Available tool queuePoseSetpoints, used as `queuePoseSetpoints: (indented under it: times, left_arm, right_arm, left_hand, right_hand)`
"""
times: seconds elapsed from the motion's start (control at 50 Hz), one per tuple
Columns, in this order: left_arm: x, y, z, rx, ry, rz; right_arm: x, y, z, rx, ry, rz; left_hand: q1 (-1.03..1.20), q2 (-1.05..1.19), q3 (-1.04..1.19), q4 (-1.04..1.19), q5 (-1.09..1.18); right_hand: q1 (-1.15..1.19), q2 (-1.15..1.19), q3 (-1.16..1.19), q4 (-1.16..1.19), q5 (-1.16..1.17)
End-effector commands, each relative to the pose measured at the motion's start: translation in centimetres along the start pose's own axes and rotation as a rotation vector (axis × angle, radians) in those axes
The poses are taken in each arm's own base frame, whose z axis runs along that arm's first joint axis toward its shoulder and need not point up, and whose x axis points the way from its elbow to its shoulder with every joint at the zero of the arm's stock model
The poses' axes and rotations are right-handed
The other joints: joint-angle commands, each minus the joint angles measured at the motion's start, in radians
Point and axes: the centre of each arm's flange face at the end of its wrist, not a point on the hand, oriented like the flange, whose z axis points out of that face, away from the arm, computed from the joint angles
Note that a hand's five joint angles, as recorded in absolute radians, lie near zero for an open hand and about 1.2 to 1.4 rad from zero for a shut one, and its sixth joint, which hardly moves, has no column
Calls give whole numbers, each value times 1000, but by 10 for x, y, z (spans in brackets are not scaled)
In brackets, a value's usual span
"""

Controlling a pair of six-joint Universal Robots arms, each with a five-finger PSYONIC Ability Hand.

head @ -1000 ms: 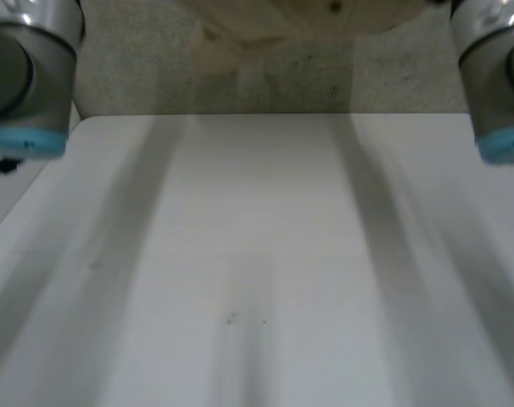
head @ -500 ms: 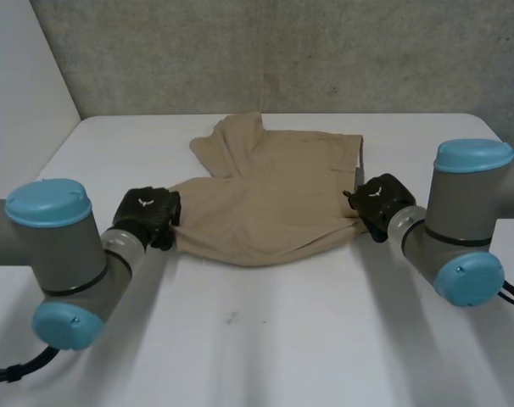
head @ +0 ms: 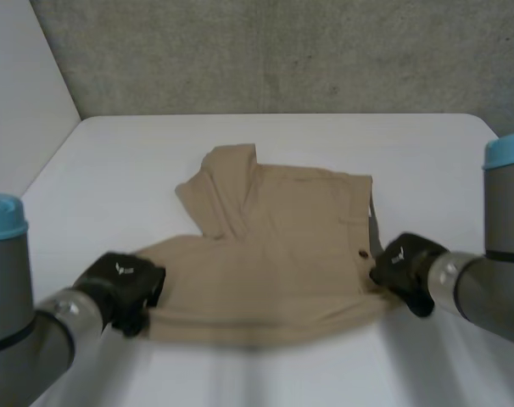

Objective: Fold the shorts.

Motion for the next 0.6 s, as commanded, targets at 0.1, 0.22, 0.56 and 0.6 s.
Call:
queuePoseSetpoints:
  times: [0.1, 0.22, 0.56, 0.6]
  left_arm:
    - [30, 9, -60, -25, 140, 164]
    - [31, 6, -36, 1, 130, 173]
    - [-10, -79, 27, 427, -96, 111]
    - [-12, -80, 42, 432, -105, 111]
  right_arm:
    - [-26, 5, -45, 26, -107, -125]
    - [-31, 3, -31, 87, -101, -101]
    - [-27, 4, -15, 114, -49, -34]
    - [-29, 4, -15, 112, -54, -34]
  left_hand:
    - [270, 195, 205, 198, 241]
    - [-293, -367, -357, -365, -322]
    - [-717, -791, -781, -788, -745]
    - [-719, -794, -784, -791, -748]
  right_hand:
    - [471, 223, 215, 203, 220]
    - [471, 223, 215, 203, 220]
    - [471, 223, 215, 203, 220]
    - [471, 223, 215, 203, 220]
